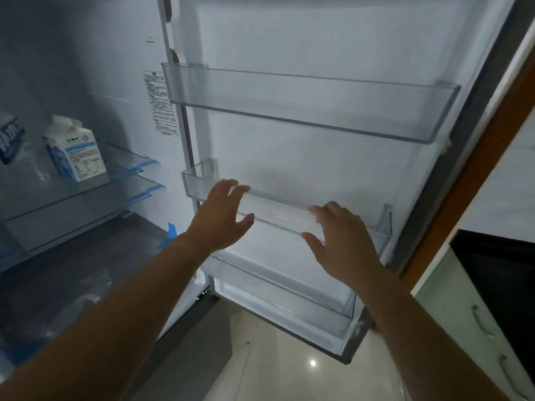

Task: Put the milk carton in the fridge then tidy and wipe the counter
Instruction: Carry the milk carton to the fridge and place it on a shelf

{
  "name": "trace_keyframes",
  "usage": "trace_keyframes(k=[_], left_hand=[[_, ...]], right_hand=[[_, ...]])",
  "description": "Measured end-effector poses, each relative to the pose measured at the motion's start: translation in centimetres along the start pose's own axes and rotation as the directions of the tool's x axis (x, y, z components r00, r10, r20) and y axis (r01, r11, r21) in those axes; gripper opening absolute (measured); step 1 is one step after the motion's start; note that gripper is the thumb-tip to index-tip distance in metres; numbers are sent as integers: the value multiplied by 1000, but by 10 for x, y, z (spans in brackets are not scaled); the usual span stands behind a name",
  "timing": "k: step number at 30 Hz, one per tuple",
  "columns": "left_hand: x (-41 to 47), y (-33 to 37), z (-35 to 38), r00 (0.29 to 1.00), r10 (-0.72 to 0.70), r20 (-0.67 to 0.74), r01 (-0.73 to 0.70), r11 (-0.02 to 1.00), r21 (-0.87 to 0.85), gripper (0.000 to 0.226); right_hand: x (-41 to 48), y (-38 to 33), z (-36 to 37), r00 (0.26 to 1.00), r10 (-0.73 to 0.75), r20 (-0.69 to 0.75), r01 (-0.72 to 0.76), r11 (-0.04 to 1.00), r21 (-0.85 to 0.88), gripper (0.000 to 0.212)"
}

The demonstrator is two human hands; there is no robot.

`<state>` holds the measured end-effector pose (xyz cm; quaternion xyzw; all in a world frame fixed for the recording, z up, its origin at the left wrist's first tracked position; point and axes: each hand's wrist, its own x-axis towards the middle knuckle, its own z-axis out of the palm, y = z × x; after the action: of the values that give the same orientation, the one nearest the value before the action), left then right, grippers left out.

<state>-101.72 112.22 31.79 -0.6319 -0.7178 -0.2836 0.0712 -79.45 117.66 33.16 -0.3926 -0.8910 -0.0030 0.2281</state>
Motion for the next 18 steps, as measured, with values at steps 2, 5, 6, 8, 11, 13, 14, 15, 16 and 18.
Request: trace_keyframes(k=[2, 5, 6, 8, 11, 13, 14, 15, 16, 18], left_hand=[[-9, 9, -9, 998, 61, 30, -60, 998, -33, 55], [-29, 21, -17, 988, 141, 70, -138, 989, -50, 55], [-37, 24, -18, 987, 143, 73, -139, 989, -60, 55], [-51, 28, -21, 988, 135, 68, -129, 987, -94, 55], [-67, 35, -22, 983, 180, 30, -176, 977, -117, 55], [-76, 41, -22, 979, 202, 35, -196, 972, -126, 56], [-79, 44, -22, 979, 200, 40, -192, 972, -137, 56], [-82, 47, -22, 981, 191, 39, -184, 972, -149, 56], [-85, 49, -23, 983, 180, 35, -173, 972, -158, 55], [-91, 51, -24, 988, 153, 29, -148, 978, -147, 56]], right_hand=[[-8, -13, -10, 1000, 7, 22, -8, 999, 47, 43], [-28, -28, -23, 1000, 18, -13, -17, 997, 73, 40], [-37, -32, -25, 999, 23, -23, -22, 998, 56, 41], [-52, -39, -27, 999, 35, -33, -34, 999, 6, 43], [-69, -48, -28, 997, 39, -69, -44, 996, -73, 44], [-78, -51, -31, 993, 56, -99, -65, 994, -88, 43], [-83, -52, -33, 991, 63, -118, -72, 995, -75, 42], [-89, -52, -35, 988, 69, -140, -76, 996, -45, 42], [-95, -51, -37, 983, 75, -166, -76, 997, 0, 40], [-106, -46, -41, 971, 93, -218, -73, 992, 101, 39]])
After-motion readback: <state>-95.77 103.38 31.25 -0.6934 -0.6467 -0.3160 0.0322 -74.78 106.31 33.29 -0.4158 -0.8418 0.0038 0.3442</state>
